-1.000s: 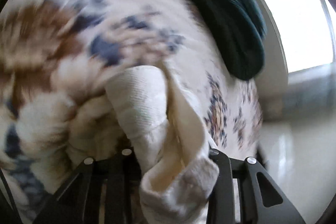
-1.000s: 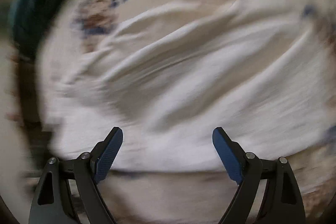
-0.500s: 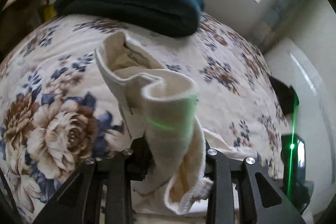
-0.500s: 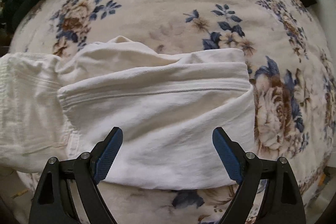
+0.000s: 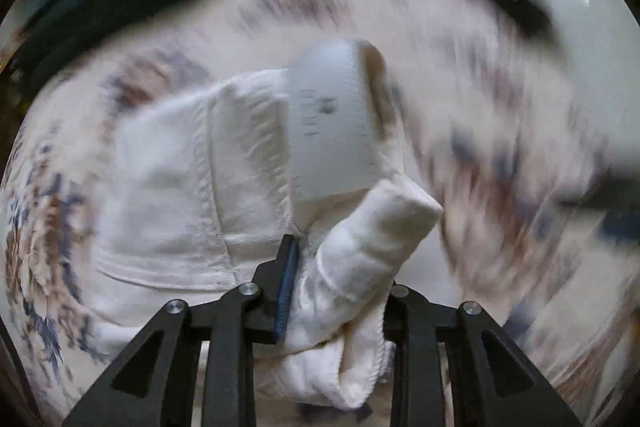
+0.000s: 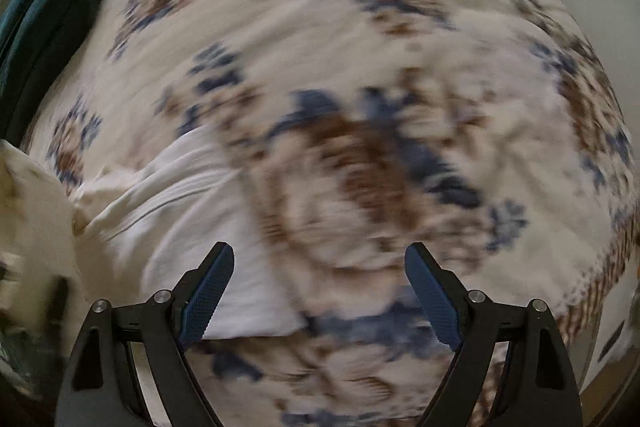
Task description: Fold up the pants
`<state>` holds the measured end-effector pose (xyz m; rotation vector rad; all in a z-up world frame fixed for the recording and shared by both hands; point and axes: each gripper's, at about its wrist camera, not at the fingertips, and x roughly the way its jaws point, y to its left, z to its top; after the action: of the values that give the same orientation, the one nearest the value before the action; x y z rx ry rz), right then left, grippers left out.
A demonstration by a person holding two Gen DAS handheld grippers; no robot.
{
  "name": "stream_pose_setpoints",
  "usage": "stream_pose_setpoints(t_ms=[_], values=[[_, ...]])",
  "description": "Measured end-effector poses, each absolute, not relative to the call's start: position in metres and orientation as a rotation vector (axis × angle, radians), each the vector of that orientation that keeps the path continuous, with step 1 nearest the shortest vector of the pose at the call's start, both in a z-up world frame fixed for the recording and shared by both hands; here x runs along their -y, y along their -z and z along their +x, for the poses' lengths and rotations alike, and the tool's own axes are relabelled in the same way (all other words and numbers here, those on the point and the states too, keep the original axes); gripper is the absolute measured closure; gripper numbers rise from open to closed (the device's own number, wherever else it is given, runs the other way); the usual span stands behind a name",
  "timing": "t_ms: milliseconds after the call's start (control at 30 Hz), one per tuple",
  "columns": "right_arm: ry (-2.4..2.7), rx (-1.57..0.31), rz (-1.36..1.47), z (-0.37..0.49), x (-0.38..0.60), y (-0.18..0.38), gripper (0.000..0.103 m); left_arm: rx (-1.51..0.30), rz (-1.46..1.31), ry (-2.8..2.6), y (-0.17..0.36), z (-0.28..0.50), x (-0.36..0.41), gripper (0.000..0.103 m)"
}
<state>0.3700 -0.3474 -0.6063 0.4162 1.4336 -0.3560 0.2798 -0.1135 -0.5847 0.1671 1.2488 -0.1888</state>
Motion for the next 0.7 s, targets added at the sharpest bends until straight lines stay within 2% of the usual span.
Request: stream_pose_setpoints(t_ms=[67, 100, 133, 233, 367, 467, 567, 700], values=[[0.39, -1.443, 0.44, 0.363, 0.373, 0.609, 0.013, -1.271, 0.285, 0.125, 0.6, 0.273, 0.138, 0.073], [0.405, -1.45, 0.475, 0.356, 0.388, 0.612, 0.013, -1.256, 0.288, 0.118, 0.598, 0.272, 0.144, 0.064], [0.411, -1.452, 0.497, 0.352, 0.397, 0.613, 0.013, -1.262, 0.239, 0.142, 0.595, 0.272, 0.148, 0.043], [0.417, -1.457, 0.536, 0.343, 0.419, 0.615, 0.013, -1.275, 0.177, 0.171, 0.587, 0.272, 0.165, 0.03], [0.364, -1.429, 0.593, 0.336, 0.43, 0.61, 0.013, -1.243, 0.142, 0.167, 0.563, 0.262, 0.183, 0.025], [0.263, -1.352, 0.544, 0.337, 0.429, 0.593, 0.013, -1.284, 0.14, 0.158, 0.555, 0.257, 0.174, 0.023], [0.156, -1.354, 0.536, 0.347, 0.417, 0.587, 0.013, -1.282, 0.129, 0.097, 0.543, 0.246, 0.147, 0.022], [-0.1, -1.358, 0.738, 0.36, 0.391, 0.592, 0.014, -1.295, 0.043, -0.04, 0.531, 0.232, 0.084, 0.015]])
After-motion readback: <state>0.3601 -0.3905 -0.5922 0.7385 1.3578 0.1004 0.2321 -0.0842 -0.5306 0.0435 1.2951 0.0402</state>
